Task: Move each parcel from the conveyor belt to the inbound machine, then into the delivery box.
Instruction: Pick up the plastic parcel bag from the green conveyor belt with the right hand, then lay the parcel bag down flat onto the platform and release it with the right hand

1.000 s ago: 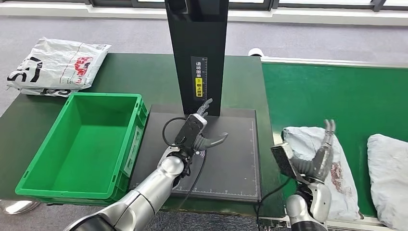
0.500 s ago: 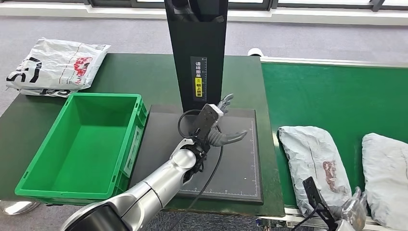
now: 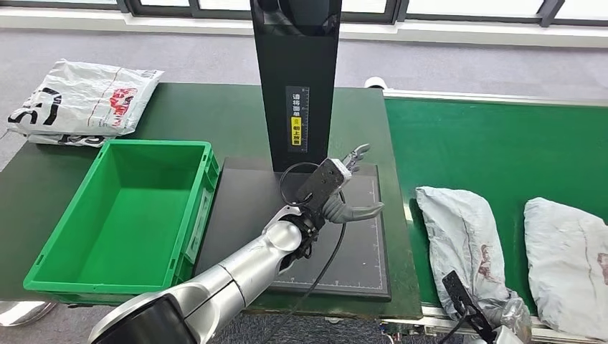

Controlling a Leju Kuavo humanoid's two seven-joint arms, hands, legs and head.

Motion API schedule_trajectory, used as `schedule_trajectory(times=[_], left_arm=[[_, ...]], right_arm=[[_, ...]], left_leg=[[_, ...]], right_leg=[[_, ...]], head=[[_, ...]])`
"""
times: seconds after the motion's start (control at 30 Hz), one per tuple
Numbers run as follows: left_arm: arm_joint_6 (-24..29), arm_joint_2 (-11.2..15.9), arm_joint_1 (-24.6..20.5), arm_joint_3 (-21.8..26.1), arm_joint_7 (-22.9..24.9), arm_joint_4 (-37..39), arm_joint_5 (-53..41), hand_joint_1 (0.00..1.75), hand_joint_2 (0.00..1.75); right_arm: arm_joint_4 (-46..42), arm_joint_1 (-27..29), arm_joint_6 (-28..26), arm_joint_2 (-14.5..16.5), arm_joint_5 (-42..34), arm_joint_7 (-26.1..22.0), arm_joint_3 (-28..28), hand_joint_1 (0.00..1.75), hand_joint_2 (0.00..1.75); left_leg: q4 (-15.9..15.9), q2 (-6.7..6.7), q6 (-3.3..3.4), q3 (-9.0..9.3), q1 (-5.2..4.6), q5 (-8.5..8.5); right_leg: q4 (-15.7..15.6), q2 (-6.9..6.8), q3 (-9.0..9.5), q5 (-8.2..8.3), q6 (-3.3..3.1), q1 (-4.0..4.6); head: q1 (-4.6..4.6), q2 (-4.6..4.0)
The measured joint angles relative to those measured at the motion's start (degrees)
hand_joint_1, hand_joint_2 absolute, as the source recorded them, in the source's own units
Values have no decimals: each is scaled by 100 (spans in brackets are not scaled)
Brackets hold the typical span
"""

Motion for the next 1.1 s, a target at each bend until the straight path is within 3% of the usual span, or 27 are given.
schedule_trajectory(times=[0.33,0.5,0.63,0.8,0.93,1.1], left_arm=[[18,-2,-30,-76,-33,68,-15,0,175],[112,1,-26,-41,-142,135,-361,0,175],[196,31,48,218,-185,147,-893,0,175],[128,42,218,695,-183,76,-1481,0,175],[103,42,248,803,-140,19,-1435,0,175],[142,39,248,803,-156,10,-1250,0,175]], right_arm=[[236,-92,-52,-140,-14,-44,-8,175,175],[-106,-2,-419,-91,-495,-307,-10,175,175],[-1109,243,-1078,141,-1696,-929,-5,175,175],[-3099,488,-2233,440,-3440,-1756,248,175,175],[-4404,636,-2797,552,-3705,-2022,905,175,175],[-5148,646,-3098,650,-3576,-2245,1685,175,175]], left_leg=[[10,0,33,2,2,19],[12,-17,52,-18,-17,31],[11,-35,59,-55,-42,39],[9,-49,64,-94,-64,50],[5,-47,63,-101,-63,48],[3,-48,63,-104,-63,50]], right_leg=[[-42,3,41,45,42,1],[-44,-13,35,55,58,-18],[-23,-26,-9,56,61,-41],[1,-37,-58,49,61,-61],[2,-34,-70,45,60,-61],[3,-37,-73,43,58,-61]], head=[[1,0],[2,0],[1,0],[-1,0],[0,0],[0,0]])
